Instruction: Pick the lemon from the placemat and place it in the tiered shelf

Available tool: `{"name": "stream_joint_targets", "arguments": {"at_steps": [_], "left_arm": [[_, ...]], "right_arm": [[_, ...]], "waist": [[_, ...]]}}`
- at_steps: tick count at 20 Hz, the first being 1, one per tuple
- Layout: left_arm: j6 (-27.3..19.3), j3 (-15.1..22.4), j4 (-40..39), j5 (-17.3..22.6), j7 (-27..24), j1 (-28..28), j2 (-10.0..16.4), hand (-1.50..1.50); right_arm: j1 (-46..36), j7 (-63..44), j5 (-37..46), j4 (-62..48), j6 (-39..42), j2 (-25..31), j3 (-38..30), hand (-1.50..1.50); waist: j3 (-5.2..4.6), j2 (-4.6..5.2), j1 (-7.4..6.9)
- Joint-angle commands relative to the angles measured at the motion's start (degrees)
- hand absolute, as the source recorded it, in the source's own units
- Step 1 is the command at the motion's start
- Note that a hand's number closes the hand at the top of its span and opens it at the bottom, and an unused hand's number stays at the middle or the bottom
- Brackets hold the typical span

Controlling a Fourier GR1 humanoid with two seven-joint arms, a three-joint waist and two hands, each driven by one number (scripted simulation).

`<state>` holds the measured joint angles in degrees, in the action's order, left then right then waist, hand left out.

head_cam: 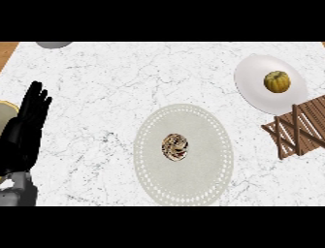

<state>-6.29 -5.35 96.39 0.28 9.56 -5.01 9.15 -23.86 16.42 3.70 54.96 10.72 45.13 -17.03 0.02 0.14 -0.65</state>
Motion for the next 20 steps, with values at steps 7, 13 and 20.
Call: {"name": "stream_joint_targets", "arguments": {"at_steps": [7, 13, 20], "left_arm": [[-1.3, 1.6, 0.6, -2.5, 0.9, -1.0, -1.8, 0.0], [0.5, -1.0, 0.5, -0.3, 0.8, -0.3, -0.3, 0.0], [-0.3, 1.5, 4.9, -1.8, 2.0, 3.3, -1.9, 0.0]], "right_arm": [[-9.6, 1.2, -2.2, -7.8, 8.2, 2.0, -2.4, -1.5], [-7.1, 4.1, -8.8, -11.1, 13.0, 4.0, -9.0, -1.5], [-9.8, -1.0, -11.7, -22.3, 14.6, 14.1, -15.7, -1.5]], "waist": [[-0.02, -0.08, 0.25], [-0.01, -0.16, 0.73], [0.05, -0.01, -0.05]]}}
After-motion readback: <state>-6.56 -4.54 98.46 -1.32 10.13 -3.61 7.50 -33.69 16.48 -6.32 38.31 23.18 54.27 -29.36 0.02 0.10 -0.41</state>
